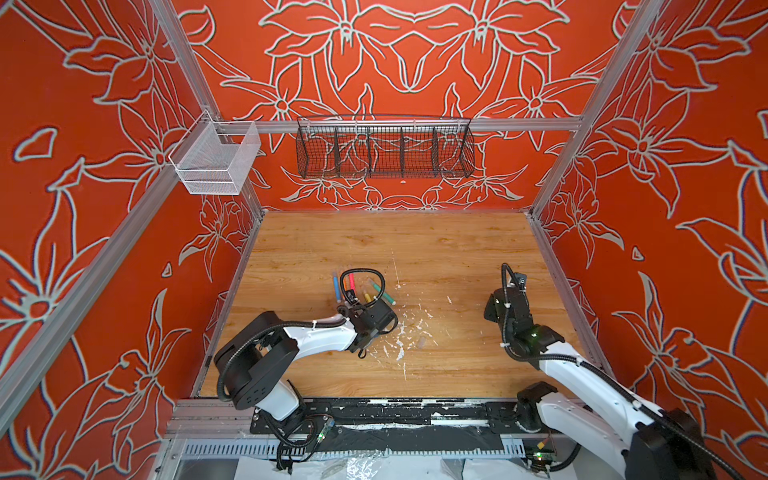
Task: Insert the pens into the pen caps
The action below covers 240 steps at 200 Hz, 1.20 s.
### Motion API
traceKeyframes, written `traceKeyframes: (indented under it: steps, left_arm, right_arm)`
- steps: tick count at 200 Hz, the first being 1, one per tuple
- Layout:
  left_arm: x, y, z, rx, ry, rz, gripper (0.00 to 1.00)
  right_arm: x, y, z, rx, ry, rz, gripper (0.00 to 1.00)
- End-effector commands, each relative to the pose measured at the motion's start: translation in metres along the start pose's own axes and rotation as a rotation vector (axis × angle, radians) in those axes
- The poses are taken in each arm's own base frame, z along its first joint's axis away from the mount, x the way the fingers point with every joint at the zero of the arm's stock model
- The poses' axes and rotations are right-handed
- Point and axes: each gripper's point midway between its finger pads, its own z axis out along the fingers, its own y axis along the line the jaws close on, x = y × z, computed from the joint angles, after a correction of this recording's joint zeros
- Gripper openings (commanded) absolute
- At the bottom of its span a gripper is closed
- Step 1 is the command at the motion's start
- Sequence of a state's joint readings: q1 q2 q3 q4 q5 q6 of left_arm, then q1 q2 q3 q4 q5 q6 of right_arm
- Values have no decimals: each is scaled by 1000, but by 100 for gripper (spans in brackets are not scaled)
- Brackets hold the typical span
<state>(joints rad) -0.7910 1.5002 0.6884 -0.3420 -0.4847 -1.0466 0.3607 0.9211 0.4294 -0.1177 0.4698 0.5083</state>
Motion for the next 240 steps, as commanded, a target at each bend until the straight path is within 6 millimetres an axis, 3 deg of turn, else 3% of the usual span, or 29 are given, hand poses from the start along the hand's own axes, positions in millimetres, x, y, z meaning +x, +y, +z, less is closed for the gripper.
traceKeyframes:
  steps: [1, 43, 65, 89, 111, 158, 194, 240]
  left_arm:
    - [-12, -4, -18, 81, -35, 15, 0]
    - [-30, -14, -60, 289, -111, 58, 0]
    - [-36, -25, -86, 426, -142, 112, 0]
    - [-36, -47, -121, 609, -190, 209, 0]
    - [-28, -63, -142, 709, -231, 285, 0]
    - [-4, -90, -163, 833, -256, 404, 0]
    - [10, -104, -180, 892, -285, 476, 0]
    - [23, -112, -187, 940, -284, 522, 0]
  right_arm:
    - [-5, 0, -1, -3, -10, 7, 53]
    - [-6, 1, -1, -6, -10, 10, 52]
    - [-5, 11, -8, -61, 36, 28, 49]
    - [-2, 47, -26, -284, 111, 130, 49]
    - [-6, 88, -57, -505, 148, 202, 50]
    - [-9, 162, -133, -871, 163, 241, 57]
    - [5, 189, -155, -1000, 215, 277, 58]
    - [14, 212, -178, -1084, 254, 261, 60]
